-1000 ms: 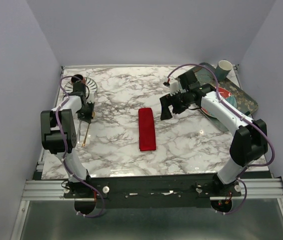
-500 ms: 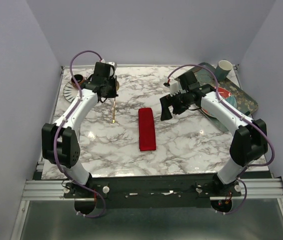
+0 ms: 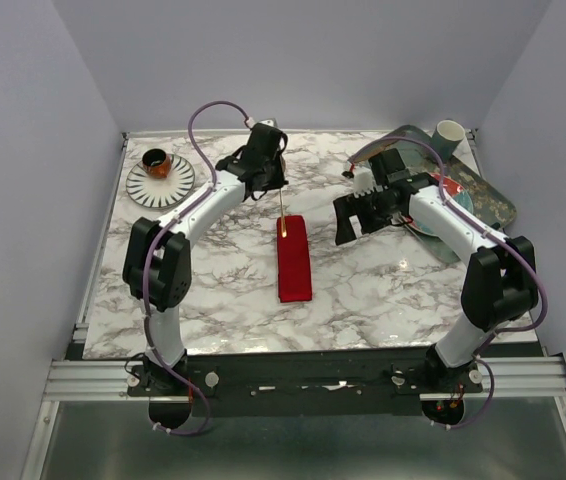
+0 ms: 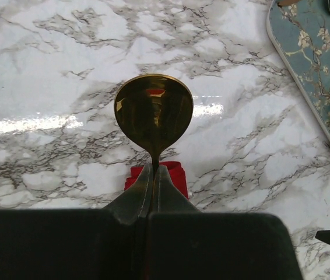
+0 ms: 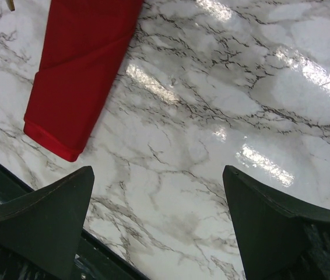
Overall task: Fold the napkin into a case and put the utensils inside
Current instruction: Insert the spoon into the folded napkin.
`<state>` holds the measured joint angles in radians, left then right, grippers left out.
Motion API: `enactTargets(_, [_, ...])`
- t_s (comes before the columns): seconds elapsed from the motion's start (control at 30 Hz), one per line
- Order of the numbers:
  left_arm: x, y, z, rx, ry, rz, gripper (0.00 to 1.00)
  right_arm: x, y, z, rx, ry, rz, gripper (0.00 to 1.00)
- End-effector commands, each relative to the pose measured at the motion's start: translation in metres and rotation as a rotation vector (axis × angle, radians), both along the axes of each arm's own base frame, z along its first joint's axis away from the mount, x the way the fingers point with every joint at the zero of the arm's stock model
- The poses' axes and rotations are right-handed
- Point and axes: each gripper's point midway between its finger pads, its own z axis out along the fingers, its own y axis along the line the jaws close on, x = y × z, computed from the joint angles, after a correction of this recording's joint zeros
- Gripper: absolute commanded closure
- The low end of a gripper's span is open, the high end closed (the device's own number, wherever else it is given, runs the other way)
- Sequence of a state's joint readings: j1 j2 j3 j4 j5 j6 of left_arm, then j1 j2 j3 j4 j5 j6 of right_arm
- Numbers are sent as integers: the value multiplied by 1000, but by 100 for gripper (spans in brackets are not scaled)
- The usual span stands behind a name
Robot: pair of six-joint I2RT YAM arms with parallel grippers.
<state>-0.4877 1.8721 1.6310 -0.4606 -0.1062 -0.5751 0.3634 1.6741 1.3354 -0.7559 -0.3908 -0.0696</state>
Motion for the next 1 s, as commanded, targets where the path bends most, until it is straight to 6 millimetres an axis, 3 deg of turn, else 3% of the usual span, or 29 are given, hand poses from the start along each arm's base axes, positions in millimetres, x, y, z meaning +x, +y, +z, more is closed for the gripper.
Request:
enactTargets(0.0, [7,-14,-5,-10,-5,66,100,1,-12,-1,-22,-9,-40,0])
enactTargets(0.33, [1,-22,-56,37,101,58,100,3,-16,1,-17,-15,-55,0])
enactTargets(0.57, [-17,-24,-86,62,185,27,100,4,-17,0,-18,-15,-62,0])
enactTargets(0.97, [-52,-25,-98,26,264,-11,100,4,-17,3,-10,-18,-62,0])
